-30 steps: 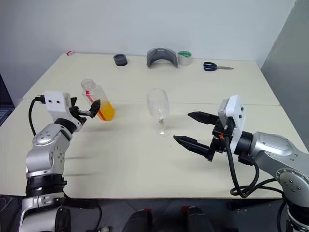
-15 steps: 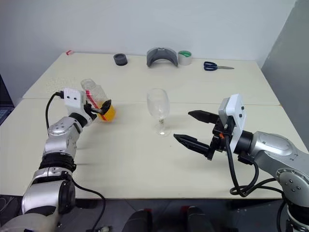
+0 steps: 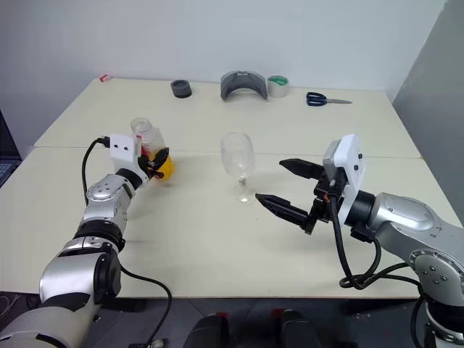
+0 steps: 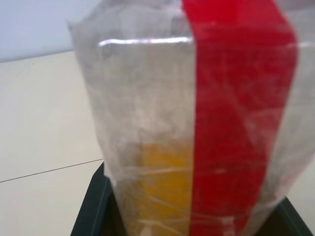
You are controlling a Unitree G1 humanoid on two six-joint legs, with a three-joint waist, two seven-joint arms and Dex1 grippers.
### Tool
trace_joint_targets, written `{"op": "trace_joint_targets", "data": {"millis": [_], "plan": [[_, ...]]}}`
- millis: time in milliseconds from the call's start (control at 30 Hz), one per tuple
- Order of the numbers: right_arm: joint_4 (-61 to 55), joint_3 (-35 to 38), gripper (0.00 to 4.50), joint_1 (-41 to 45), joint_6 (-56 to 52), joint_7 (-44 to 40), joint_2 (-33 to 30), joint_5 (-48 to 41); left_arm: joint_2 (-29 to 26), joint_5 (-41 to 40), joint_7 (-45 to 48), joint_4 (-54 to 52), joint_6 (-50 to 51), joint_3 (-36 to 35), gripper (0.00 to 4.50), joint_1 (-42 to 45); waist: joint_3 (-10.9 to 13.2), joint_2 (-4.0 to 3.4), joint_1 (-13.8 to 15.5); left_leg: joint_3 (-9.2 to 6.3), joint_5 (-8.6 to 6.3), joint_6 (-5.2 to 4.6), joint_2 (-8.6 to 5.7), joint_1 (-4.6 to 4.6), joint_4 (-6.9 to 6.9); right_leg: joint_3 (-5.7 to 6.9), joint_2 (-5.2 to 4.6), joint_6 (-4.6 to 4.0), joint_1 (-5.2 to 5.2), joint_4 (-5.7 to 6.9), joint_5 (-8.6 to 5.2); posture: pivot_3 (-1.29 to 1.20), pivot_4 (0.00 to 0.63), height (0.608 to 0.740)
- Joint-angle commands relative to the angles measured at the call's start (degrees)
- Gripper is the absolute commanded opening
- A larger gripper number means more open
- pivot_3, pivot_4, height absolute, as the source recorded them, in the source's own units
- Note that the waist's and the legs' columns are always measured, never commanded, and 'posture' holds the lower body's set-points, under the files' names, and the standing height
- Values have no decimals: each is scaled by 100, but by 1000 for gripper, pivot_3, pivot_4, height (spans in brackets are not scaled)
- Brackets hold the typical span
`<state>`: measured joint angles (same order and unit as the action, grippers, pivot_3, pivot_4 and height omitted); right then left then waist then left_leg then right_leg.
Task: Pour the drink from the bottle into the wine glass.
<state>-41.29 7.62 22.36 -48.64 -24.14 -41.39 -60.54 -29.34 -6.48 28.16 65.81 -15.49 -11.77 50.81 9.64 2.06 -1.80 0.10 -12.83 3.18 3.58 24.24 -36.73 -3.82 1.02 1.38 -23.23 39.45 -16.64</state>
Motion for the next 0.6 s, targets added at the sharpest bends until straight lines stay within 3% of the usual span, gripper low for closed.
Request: {"op": "trace_joint_targets", "data": {"millis": [33, 400, 600], "plan": [[-247, 36, 4500, 264, 1, 303, 54, -210, -182, 69, -49, -160, -72, 4, 1650, 219, 0, 0, -5, 1, 0, 0, 1, 0, -1, 0, 0, 0, -1, 1, 0, 0, 150, 740], [-367, 267, 4500, 49, 361, 598, 151, -66, -269, 822, 744, -834, -402, 940, 1650, 1007, 2, 4, 35, -13, 0, 0, -4, 27, -18, 16, -4, 3, -5, -5, 3, 0, 150, 740], [-324, 609, 4500, -559, 907, 387, 202, 382, -347, 1322, 1055, -678, -1042, 1448, 1650, 1620, 3, 4, 29, -12, 0, 0, -5, 28, -17, 14, -3, 3, -6, -6, 3, 0, 150, 740]]}}
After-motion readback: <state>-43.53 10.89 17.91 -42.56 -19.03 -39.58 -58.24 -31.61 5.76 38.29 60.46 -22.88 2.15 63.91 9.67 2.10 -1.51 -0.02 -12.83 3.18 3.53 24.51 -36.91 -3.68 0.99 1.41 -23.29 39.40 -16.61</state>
